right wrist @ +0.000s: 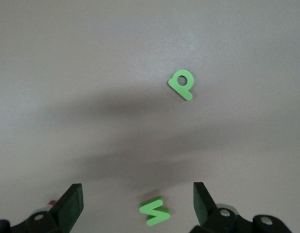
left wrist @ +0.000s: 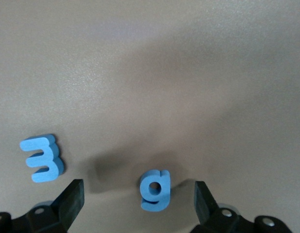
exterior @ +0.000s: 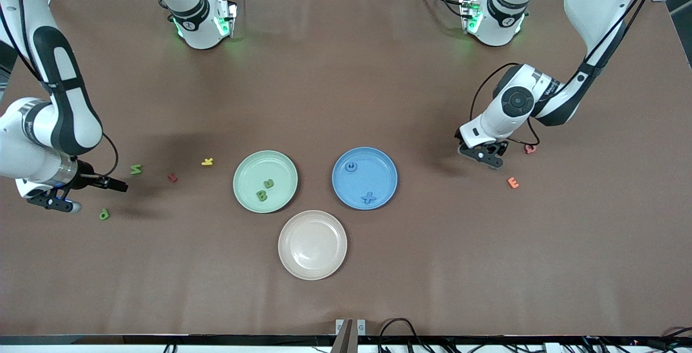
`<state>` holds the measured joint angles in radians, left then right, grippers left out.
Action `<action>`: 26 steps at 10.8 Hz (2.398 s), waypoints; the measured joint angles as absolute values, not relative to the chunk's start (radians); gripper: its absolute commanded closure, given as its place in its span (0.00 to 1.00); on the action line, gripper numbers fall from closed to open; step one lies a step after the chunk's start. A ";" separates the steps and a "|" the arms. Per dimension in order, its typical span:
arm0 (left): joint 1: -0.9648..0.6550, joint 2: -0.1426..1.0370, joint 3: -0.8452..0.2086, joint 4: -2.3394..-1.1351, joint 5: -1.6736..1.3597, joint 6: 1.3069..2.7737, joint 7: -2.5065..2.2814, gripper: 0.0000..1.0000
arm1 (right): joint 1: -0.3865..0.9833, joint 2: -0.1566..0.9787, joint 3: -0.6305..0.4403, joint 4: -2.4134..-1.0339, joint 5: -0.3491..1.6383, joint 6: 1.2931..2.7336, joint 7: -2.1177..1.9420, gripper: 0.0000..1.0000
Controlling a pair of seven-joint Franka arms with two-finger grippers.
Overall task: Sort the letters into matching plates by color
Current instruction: 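Grasp the blue g with the left gripper while the right gripper reaches N, then release the g with the left gripper while the right gripper grasps the N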
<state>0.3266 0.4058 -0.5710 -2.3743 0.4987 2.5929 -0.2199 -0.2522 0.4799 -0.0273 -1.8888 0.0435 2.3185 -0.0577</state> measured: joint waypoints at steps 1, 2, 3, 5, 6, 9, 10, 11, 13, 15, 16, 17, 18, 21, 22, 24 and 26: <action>0.327 0.406 -0.572 -2.376 0.499 2.593 -0.226 0.57 | -0.259 0.498 -0.027 -1.891 0.044 2.336 -0.058 0.00; 0.326 0.406 -0.574 -2.377 0.499 2.593 -0.232 1.00 | -0.261 0.517 -0.027 -1.894 0.044 2.349 -0.058 0.00; 0.324 0.406 -0.575 -2.378 0.499 2.593 -0.245 1.00 | -0.261 0.531 -0.027 -1.895 0.043 2.355 -0.058 0.00; 0.315 0.406 -0.578 -2.381 0.499 2.590 -0.318 1.00 | -0.261 0.542 -0.025 -1.904 0.004 2.357 -0.064 0.00; 0.301 0.401 -0.584 -2.380 0.499 2.579 -0.359 1.00 | -0.261 0.542 -0.024 -1.910 -0.038 2.357 -0.076 0.00; 0.259 0.385 -0.587 -2.379 0.499 2.547 -0.434 1.00 | -0.261 0.543 -0.021 -1.945 -0.109 2.375 -0.206 0.00; 0.255 0.386 -0.587 -2.381 0.499 2.547 -0.439 1.00 | -0.261 0.543 -0.020 -1.962 -0.120 2.401 -0.268 0.00; 0.255 0.386 -0.587 -2.381 0.499 2.547 -0.440 1.00 | -0.261 0.543 -0.019 -1.976 -0.124 2.424 -0.330 0.00; 0.254 0.386 -0.587 -2.376 0.499 2.548 -0.443 1.00 | -0.261 0.542 -0.013 -2.001 -0.125 2.443 -0.396 0.00; 0.254 0.386 -0.603 -2.343 0.499 2.550 -0.467 1.00 | -0.261 0.533 0.001 -2.036 -0.127 2.477 -0.407 0.00; 0.254 0.386 -0.624 -2.320 0.499 2.550 -0.498 1.00 | -0.262 0.525 0.003 -2.061 -0.128 2.499 -0.416 0.00; 0.253 0.386 -0.649 -2.296 0.499 2.549 -0.533 1.00 | -0.264 0.516 0.003 -2.084 -0.129 2.516 -0.427 0.00; 0.251 0.386 -0.674 -2.274 0.499 2.549 -0.569 1.00 | -0.269 0.505 0.003 -2.106 -0.131 2.529 -0.440 0.00; 0.236 0.404 -0.732 -2.202 0.470 2.549 -0.653 1.00 | -0.288 0.476 0.004 -2.161 -0.133 2.572 -0.483 0.02; 0.211 0.415 -0.740 -2.167 0.442 2.549 -0.675 1.00 | -0.294 0.472 0.005 -2.171 -0.133 2.583 -0.491 0.15; 0.137 0.449 -0.743 -2.079 0.395 2.549 -0.736 1.00 | -0.297 0.470 0.005 -2.177 -0.135 2.597 -0.502 0.31; 0.080 0.505 -0.743 -1.993 0.391 2.549 -0.801 1.00 | -0.297 0.468 0.009 -2.179 -0.137 2.602 -0.512 0.49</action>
<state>0.0805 0.5050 -0.7430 -1.9927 0.3907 2.5488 -0.8008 -0.2973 0.4683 0.0089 -2.1793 -0.1368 2.6021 -0.5117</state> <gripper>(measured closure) 0.731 0.247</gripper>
